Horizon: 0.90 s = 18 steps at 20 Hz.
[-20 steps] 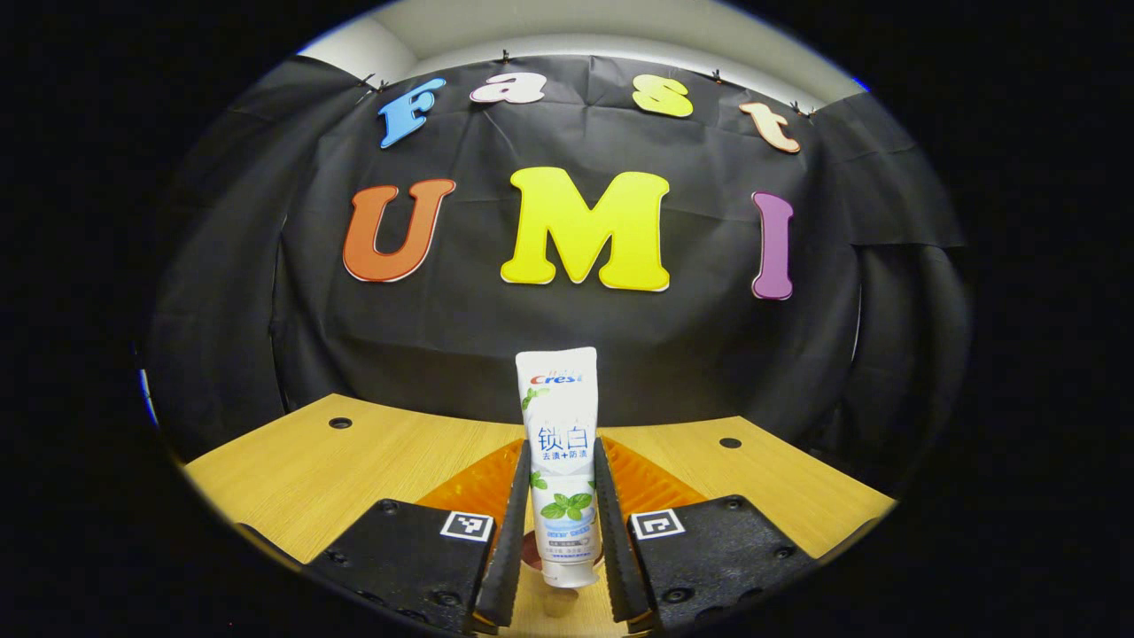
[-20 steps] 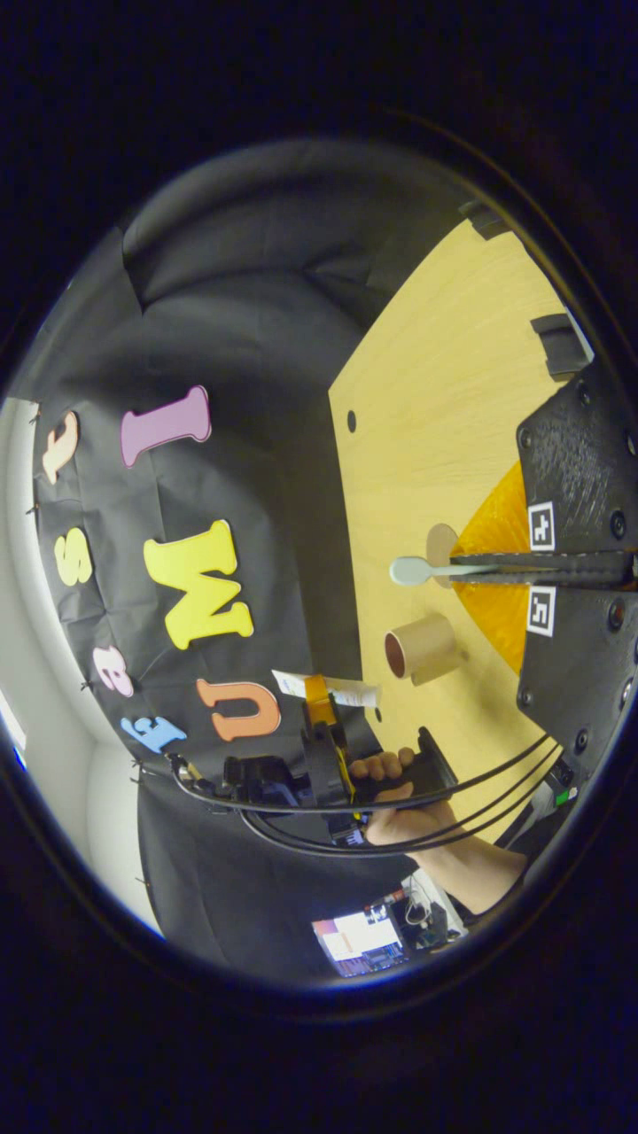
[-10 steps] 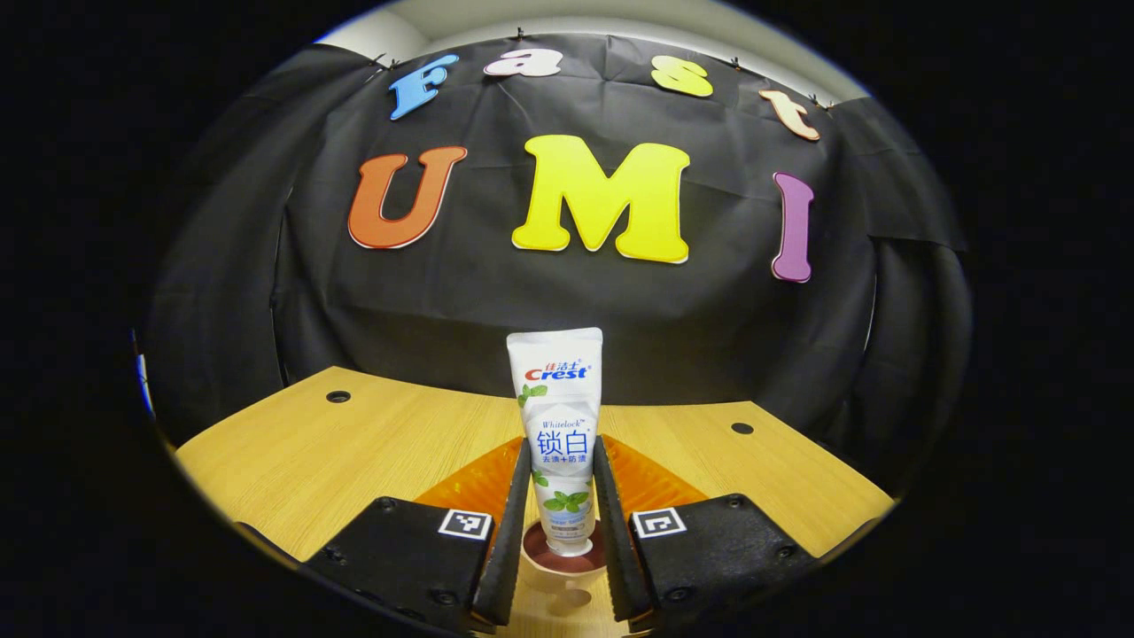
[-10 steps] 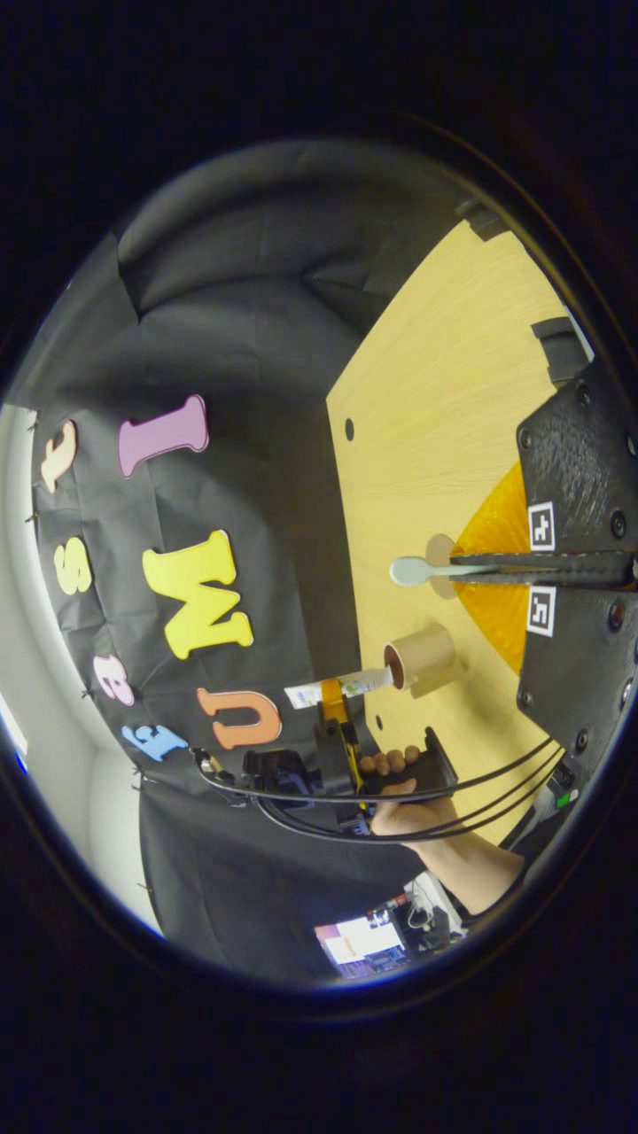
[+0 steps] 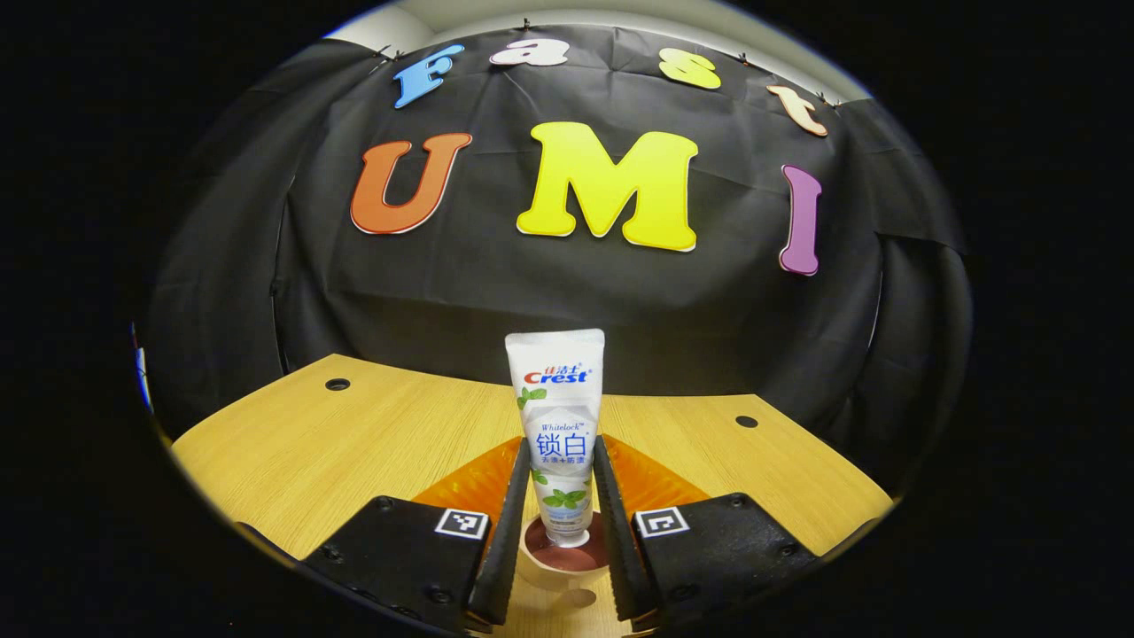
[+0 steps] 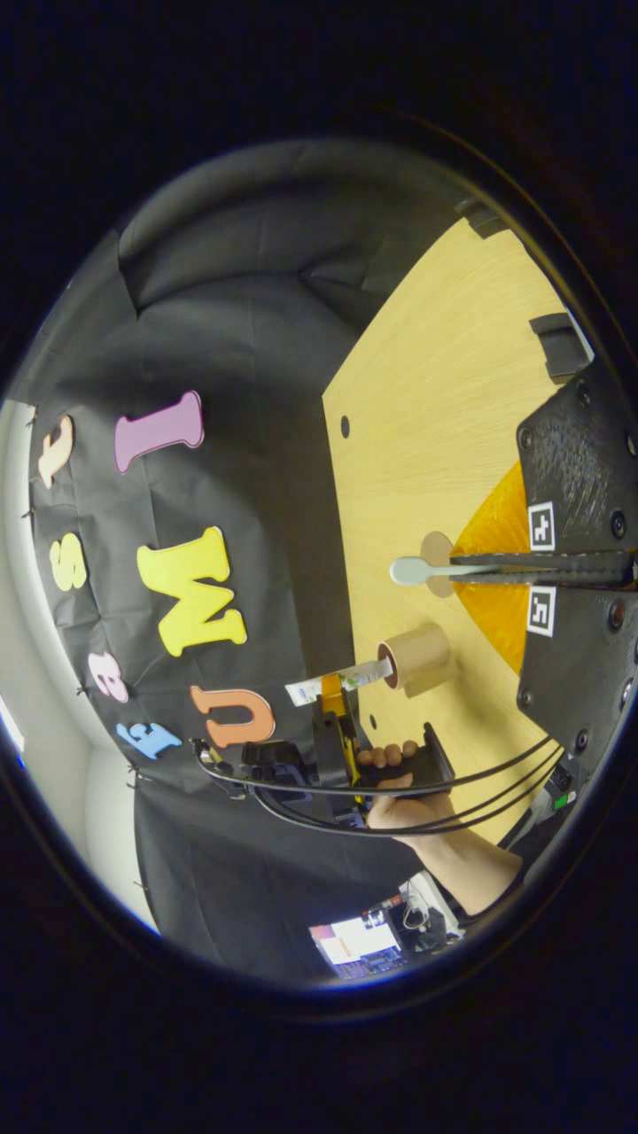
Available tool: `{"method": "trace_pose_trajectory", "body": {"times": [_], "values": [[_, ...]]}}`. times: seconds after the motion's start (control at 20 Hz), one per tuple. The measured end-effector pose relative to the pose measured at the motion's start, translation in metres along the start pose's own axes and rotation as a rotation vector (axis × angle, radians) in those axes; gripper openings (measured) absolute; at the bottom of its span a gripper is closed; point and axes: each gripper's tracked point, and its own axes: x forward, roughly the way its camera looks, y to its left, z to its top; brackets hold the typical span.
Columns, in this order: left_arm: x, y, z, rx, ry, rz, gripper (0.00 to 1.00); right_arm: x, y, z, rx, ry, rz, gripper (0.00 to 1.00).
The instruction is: Put the toothbrush and toothpaste on the desktop into the cup, then pick up the cup and place it on the coaster on the desktop.
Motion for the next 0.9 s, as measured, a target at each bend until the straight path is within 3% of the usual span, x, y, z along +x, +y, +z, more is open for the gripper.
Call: {"method": "trace_pose_trajectory", "body": {"times": [0.15, 0.25, 0.3, 0.4, 0.45, 0.5, 0.75, 0.9], "values": [[-0.005, 0.001, 0.011, 0.03, -0.04, 0.009, 0.47, -0.002, 0.002, -0.001, -0.006, 0.0, 0.002, 0.0], [-0.008, -0.001, 0.011, 0.062, -0.03, 0.005, 0.59, -0.003, 0.004, -0.001, -0.011, -0.002, 0.002, 0.0], [-0.01, -0.001, 0.01, 0.075, -0.029, 0.004, 0.7, -0.003, 0.005, -0.001, -0.012, -0.001, 0.003, 0.0], [-0.017, 0.003, 0.016, 0.084, -0.053, 0.014, 0.82, -0.002, 0.01, -0.001, -0.022, 0.002, 0.01, 0.0], [-0.02, 0.004, 0.019, 0.083, -0.071, 0.018, 0.95, -0.001, 0.013, 0.001, -0.032, 0.002, 0.014, 0.0], [-0.025, 0.006, 0.024, 0.082, -0.086, 0.022, 0.99, -0.001, 0.017, 0.003, -0.042, 0.001, 0.019, 0.0], [-0.058, 0.019, 0.041, 0.1, -0.144, 0.038, 0.99, 0.021, 0.043, 0.04, -0.103, -0.047, 0.061, 0.0], [-0.086, 0.044, 0.037, 0.079, -0.166, 0.067, 0.99, 0.045, 0.073, 0.069, -0.12, -0.066, 0.129, 0.0]]}}
